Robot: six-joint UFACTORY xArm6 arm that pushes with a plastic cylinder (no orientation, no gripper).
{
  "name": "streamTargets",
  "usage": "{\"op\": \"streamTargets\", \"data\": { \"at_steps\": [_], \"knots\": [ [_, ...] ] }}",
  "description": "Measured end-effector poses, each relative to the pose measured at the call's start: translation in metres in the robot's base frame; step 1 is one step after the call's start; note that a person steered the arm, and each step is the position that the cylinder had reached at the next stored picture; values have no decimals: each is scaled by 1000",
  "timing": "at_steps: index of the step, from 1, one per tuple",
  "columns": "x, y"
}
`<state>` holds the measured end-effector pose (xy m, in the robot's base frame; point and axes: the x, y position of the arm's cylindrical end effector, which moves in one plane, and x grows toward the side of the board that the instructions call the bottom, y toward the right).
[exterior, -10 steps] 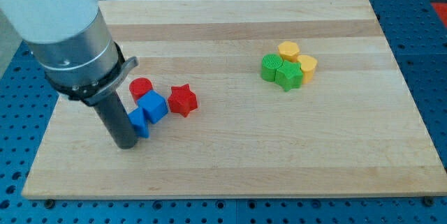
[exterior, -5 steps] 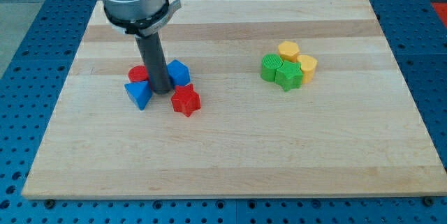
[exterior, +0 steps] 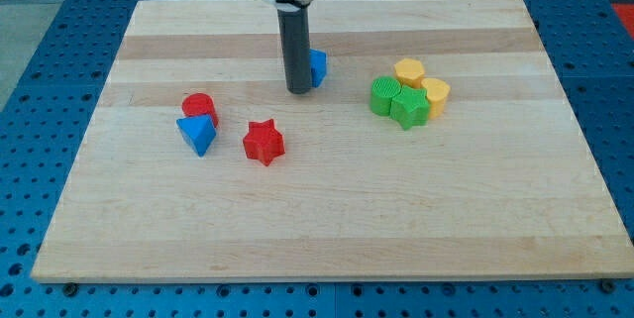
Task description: Separate the cube from the group
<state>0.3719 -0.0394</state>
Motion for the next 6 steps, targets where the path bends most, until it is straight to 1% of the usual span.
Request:
{"op": "streamTargets", "data": {
  "at_steps": [2, 3, 5, 6],
  "knots": [
    [-36, 6],
    [-37, 11],
    [-50, 70],
    [-58, 69]
  ]
}}
